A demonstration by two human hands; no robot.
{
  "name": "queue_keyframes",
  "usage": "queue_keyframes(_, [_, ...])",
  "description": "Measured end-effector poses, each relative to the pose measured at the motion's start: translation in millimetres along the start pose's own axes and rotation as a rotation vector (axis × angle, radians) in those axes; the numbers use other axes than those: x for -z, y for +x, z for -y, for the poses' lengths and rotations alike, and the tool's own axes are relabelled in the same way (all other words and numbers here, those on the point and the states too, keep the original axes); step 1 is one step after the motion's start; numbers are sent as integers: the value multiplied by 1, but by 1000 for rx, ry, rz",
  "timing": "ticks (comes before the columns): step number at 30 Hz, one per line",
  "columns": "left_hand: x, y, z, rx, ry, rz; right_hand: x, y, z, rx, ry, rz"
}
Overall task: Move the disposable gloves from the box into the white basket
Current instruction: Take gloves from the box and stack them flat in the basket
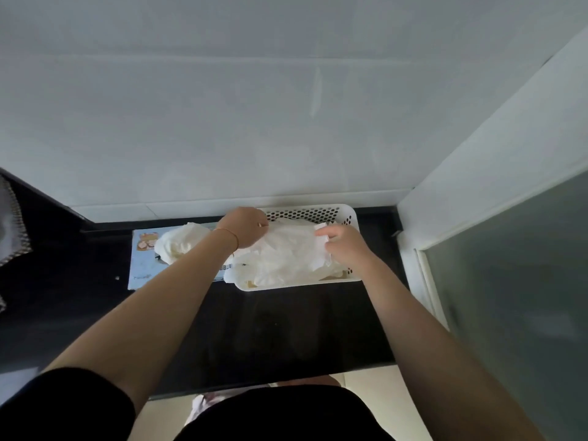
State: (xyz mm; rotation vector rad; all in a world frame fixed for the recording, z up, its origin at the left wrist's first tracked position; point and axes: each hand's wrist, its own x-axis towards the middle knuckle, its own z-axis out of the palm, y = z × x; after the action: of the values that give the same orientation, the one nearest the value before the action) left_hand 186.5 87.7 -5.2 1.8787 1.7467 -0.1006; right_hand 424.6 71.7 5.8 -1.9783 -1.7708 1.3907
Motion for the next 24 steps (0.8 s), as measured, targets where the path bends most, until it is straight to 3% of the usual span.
queue_keyframes(5, [-18, 17, -14, 75, 143, -115, 5, 15, -18, 32, -139, -21])
queue_keyframes(8, [-27, 11, -26, -33, 280, -375, 7, 22, -23, 51, -220, -15])
queue_keyframes(10, [-38, 3, -35, -105, 218, -456, 7, 26, -25, 61, -272, -11])
queue_keyframes(13, [-67, -9, -46, -216, 178, -259, 4, 29, -30, 59, -316, -29])
queue_keyframes(15, [-82, -13, -46, -188, 235, -155, 3, 28, -32, 67, -380, -54])
queue_keyframes(24, [-94, -11, -22, -29, 276, -83, -5, 25, -26, 183, -857, -111])
